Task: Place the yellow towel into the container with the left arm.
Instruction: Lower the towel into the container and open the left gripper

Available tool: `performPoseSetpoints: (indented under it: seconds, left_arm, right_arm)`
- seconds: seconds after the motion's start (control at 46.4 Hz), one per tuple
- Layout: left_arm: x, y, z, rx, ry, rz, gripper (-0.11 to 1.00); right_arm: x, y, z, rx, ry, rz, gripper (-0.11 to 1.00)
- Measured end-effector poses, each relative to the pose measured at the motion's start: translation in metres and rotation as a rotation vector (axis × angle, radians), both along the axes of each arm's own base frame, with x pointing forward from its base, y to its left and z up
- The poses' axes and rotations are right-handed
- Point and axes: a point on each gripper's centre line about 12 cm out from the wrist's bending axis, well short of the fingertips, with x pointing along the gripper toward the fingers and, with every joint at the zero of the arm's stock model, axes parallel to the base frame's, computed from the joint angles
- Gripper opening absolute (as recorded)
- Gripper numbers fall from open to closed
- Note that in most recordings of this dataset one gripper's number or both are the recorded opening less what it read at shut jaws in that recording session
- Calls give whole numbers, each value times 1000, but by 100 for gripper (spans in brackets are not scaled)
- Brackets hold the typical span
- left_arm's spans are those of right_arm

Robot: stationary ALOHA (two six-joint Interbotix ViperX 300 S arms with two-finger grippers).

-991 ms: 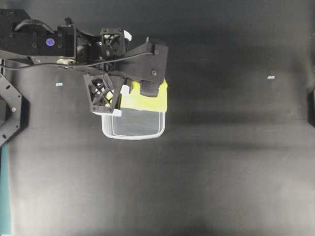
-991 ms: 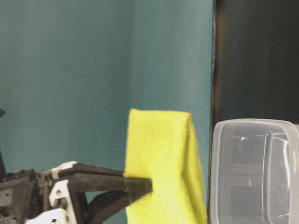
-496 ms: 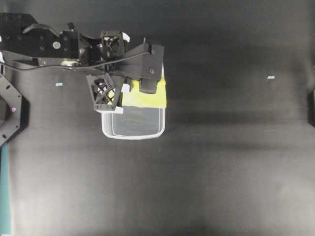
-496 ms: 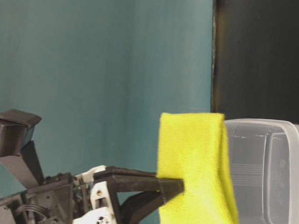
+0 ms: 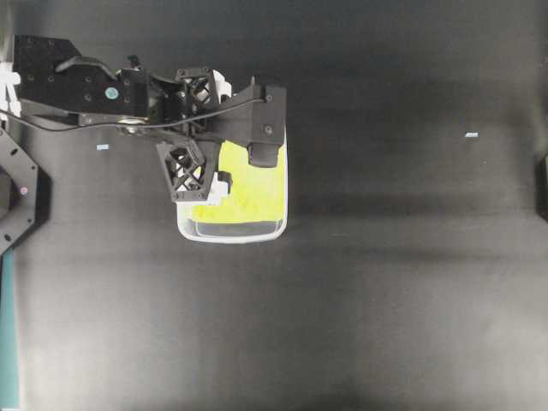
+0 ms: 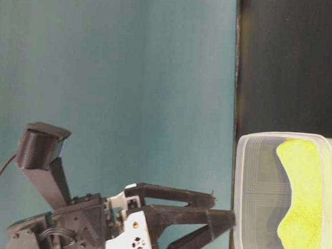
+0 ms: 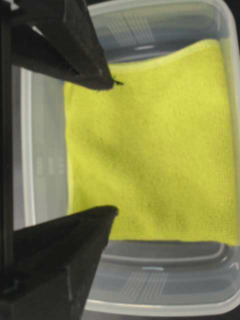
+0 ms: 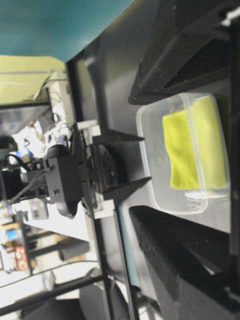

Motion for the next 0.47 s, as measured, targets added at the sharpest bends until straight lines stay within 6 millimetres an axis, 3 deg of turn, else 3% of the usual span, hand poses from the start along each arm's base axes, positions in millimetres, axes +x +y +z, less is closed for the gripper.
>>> performPoseSetpoints:
  seconds: [0.28,0.474]
  left_arm:
    - [-40,-1,49,13,-228,2,87]
    - [-76,-7,65,19,-403,-13,87]
  right_arm:
    - [0,0,0,-4,4,0,79]
    - [0,0,0,-3,3,0,75]
